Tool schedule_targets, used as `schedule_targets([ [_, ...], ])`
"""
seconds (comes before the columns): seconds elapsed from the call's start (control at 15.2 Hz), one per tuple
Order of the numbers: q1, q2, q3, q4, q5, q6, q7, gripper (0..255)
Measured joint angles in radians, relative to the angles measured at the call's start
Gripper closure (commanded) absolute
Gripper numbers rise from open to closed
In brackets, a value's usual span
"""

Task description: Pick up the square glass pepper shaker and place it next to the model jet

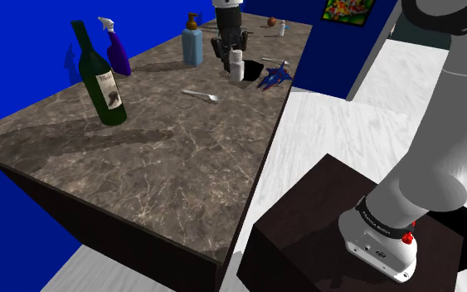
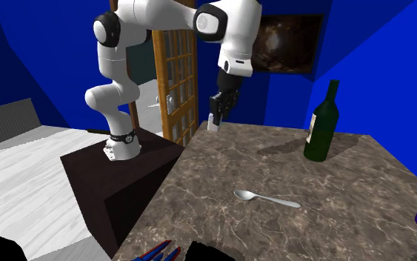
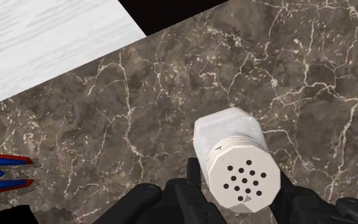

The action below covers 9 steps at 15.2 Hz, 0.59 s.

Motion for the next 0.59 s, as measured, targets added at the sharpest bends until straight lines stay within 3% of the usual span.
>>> schedule_targets([
  [0.26,-0.055,-0.002,-0.031,-0.005,-0.006,0.006,-0.084,255],
  [0.59,-0.119,0.059,-0.070,0.085,-0.017,-0.016,-0.189,255],
])
